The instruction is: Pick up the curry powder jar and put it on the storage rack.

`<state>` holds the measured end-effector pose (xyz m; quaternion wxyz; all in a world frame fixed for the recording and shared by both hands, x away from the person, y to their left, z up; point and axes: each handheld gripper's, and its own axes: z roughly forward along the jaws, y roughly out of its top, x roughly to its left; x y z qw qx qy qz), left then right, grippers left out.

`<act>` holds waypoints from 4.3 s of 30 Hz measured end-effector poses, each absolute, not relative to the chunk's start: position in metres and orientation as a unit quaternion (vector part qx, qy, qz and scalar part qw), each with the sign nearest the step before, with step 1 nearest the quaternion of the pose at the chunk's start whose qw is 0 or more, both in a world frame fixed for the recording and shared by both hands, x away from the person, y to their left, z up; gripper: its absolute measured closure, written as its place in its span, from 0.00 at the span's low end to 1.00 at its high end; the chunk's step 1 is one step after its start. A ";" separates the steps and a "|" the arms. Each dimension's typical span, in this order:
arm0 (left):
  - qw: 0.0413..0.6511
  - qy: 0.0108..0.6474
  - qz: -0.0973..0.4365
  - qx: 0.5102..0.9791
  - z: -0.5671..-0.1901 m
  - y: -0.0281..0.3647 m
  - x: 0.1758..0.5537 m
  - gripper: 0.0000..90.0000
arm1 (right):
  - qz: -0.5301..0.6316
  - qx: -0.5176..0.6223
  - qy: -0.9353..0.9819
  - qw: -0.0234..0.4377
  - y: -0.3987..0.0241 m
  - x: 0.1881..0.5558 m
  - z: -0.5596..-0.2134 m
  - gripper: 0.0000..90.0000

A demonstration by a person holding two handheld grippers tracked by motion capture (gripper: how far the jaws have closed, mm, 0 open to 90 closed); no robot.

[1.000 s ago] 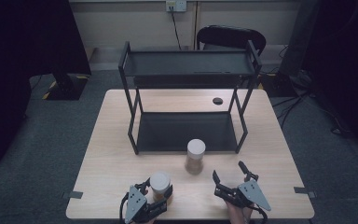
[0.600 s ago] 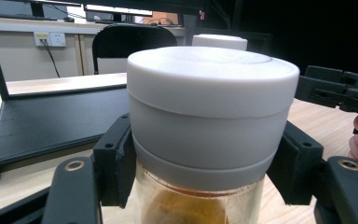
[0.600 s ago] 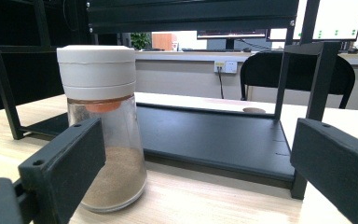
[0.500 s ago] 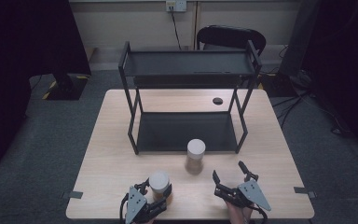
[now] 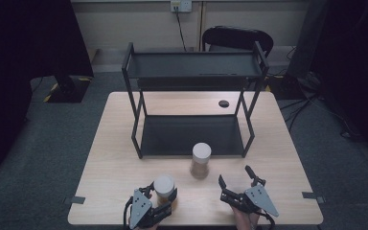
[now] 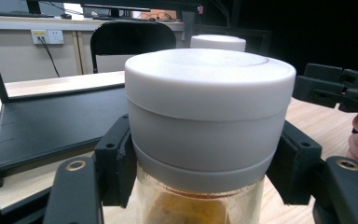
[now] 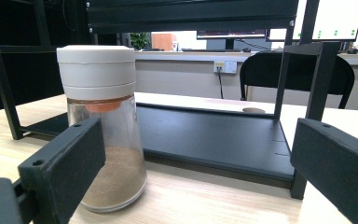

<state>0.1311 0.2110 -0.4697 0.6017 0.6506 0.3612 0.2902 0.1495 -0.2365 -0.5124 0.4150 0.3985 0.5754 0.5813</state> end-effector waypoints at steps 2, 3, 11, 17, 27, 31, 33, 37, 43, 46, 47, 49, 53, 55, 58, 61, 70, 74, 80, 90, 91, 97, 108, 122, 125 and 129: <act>0.601 0.361 0.291 0.651 -0.466 0.211 0.132 0.39 | 0.581 0.399 0.575 0.415 -0.236 0.150 -0.512 0.02; 0.601 0.361 0.293 0.651 -0.465 0.211 0.131 0.39 | 0.581 0.399 0.575 0.415 -0.236 0.150 -0.512 0.02; 0.604 0.354 0.296 0.650 -0.450 0.213 0.131 0.39 | 0.581 0.399 0.575 0.415 -0.236 0.149 -0.512 0.02; 0.608 0.355 0.292 0.648 -0.443 0.216 0.136 0.39 | 0.581 0.399 0.575 0.415 -0.236 0.149 -0.512 0.02; 0.611 0.349 0.302 0.643 -0.427 0.218 0.143 0.39 | 0.581 0.400 0.575 0.416 -0.236 0.149 -0.512 0.02; 0.612 0.347 0.301 0.644 -0.418 0.221 0.148 0.39 | 0.580 0.400 0.574 0.416 -0.236 0.149 -0.512 0.02; 0.613 0.347 0.301 0.643 -0.414 0.222 0.150 0.39 | 0.580 0.400 0.574 0.416 -0.236 0.149 -0.512 0.02; 0.613 0.347 0.302 0.642 -0.405 0.223 0.154 0.39 | 0.580 0.400 0.574 0.416 -0.236 0.149 -0.512 0.02; 0.618 0.348 0.301 0.637 -0.392 0.226 0.165 0.39 | 0.580 0.401 0.574 0.417 -0.236 0.149 -0.512 0.02; 0.617 0.351 0.304 0.635 -0.386 0.226 0.169 0.39 | 0.580 0.401 0.574 0.417 -0.235 0.149 -0.512 0.02; 0.617 0.350 0.305 0.635 -0.384 0.227 0.170 0.39 | 0.580 0.401 0.574 0.417 -0.235 0.149 -0.512 0.02; 0.616 0.350 0.306 0.635 -0.381 0.227 0.172 0.39 | 0.580 0.401 0.574 0.417 -0.235 0.149 -0.512 0.02; 0.614 0.344 0.313 0.638 -0.370 0.227 0.177 0.39 | 0.580 0.401 0.574 0.417 -0.235 0.149 -0.512 0.02; 0.614 0.341 0.317 0.637 -0.364 0.227 0.179 0.39 | 0.579 0.401 0.574 0.417 -0.235 0.149 -0.512 0.02; 0.618 0.334 0.319 0.636 -0.355 0.229 0.184 0.39 | 0.579 0.401 0.574 0.417 -0.235 0.149 -0.512 0.02; 0.619 0.337 0.323 0.631 -0.346 0.229 0.188 0.39 | 0.579 0.401 0.574 0.417 -0.235 0.149 -0.512 0.02; 0.635 0.332 0.325 0.617 -0.325 0.235 0.203 0.39 | 0.579 0.402 0.573 0.418 -0.235 0.149 -0.512 0.02; 0.636 0.329 0.324 0.619 -0.315 0.235 0.211 0.39 | 0.579 0.402 0.573 0.418 -0.235 0.149 -0.512 0.02; 0.638 0.326 0.327 0.617 -0.300 0.234 0.222 0.39 | 0.579 0.402 0.573 0.418 -0.235 0.149 -0.512 0.02; 0.637 0.322 0.339 0.612 -0.268 0.227 0.240 0.39 | 0.579 0.402 0.573 0.418 -0.235 0.149 -0.512 0.02; 0.638 0.322 0.340 0.611 -0.265 0.226 0.242 0.39 | 0.579 0.402 0.573 0.418 -0.235 0.149 -0.512 0.02; 0.642 0.326 0.344 0.602 -0.250 0.223 0.252 0.39 | 0.578 0.403 0.573 0.419 -0.234 0.149 -0.512 0.02; 0.641 0.339 0.363 0.585 -0.225 0.214 0.271 0.39 | 0.579 0.403 0.573 0.418 -0.234 0.149 -0.512 0.02; 0.637 0.340 0.385 0.575 -0.195 0.193 0.306 0.39 | 0.578 0.403 0.572 0.419 -0.234 0.149 -0.512 0.02; 0.633 0.344 0.388 0.574 -0.192 0.190 0.315 0.39 | 0.578 0.403 0.572 0.419 -0.234 0.149 -0.512 0.02; 0.636 0.352 0.382 0.571 -0.193 0.187 0.327 0.39 | 0.578 0.403 0.572 0.419 -0.234 0.149 -0.512 0.02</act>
